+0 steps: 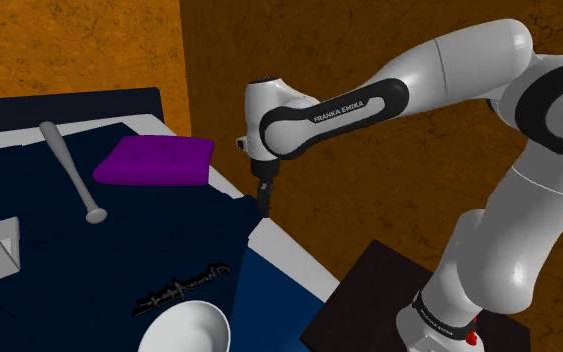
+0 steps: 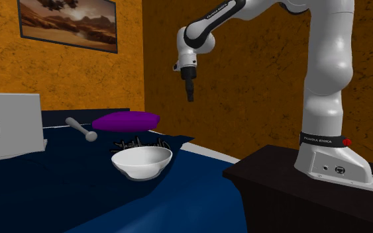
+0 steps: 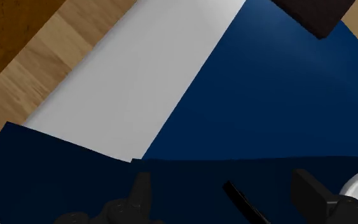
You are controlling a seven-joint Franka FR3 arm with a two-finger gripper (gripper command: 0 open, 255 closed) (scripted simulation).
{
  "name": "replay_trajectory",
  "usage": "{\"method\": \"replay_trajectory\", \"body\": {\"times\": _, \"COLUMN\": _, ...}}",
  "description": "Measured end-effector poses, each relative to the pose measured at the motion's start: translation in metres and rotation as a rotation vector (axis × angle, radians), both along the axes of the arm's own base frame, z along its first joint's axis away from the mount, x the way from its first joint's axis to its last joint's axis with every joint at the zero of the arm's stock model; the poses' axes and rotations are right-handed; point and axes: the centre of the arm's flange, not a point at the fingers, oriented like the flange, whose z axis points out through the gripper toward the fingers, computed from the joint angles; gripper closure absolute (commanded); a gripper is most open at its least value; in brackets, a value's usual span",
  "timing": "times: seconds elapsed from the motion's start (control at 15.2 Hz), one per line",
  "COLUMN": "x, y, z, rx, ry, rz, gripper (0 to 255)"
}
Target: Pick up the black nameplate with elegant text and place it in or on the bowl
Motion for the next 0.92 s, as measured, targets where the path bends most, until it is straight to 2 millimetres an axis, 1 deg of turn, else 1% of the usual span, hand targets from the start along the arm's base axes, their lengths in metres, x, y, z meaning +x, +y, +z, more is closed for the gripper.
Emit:
{"method": "replay_trajectory", "body": {"times": 0.07, "x": 0.007, "y": 0.013, "z": -0.010, "rx": -0.002, "ry": 0.000, "rz": 0.035, "gripper": 0}}
{"method": "replay_trajectory", "body": {"times": 0.2, "x": 0.020, "y": 0.033, "z": -0.022, "rx": -0.006, "ry": 0.002, "rz": 0.105, "gripper": 0}}
{"method": "replay_trajectory", "body": {"times": 0.4, "x": 0.033, "y": 0.065, "z": -0.043, "rx": -0.013, "ry": 0.003, "rz": 0.211, "gripper": 0}}
{"method": "replay_trajectory", "body": {"times": 0.59, "x": 0.044, "y": 0.098, "z": -0.064, "rx": -0.019, "ry": 0.005, "rz": 0.316, "gripper": 0}}
{"method": "replay_trajectory", "body": {"times": 0.66, "x": 0.047, "y": 0.110, "z": -0.075, "rx": -0.021, "ry": 0.006, "rz": 0.351, "gripper": 0}}
{"method": "replay_trajectory", "body": {"times": 0.92, "x": 0.057, "y": 0.153, "z": -0.101, "rx": -0.030, "ry": 0.009, "rz": 0.491, "gripper": 0}}
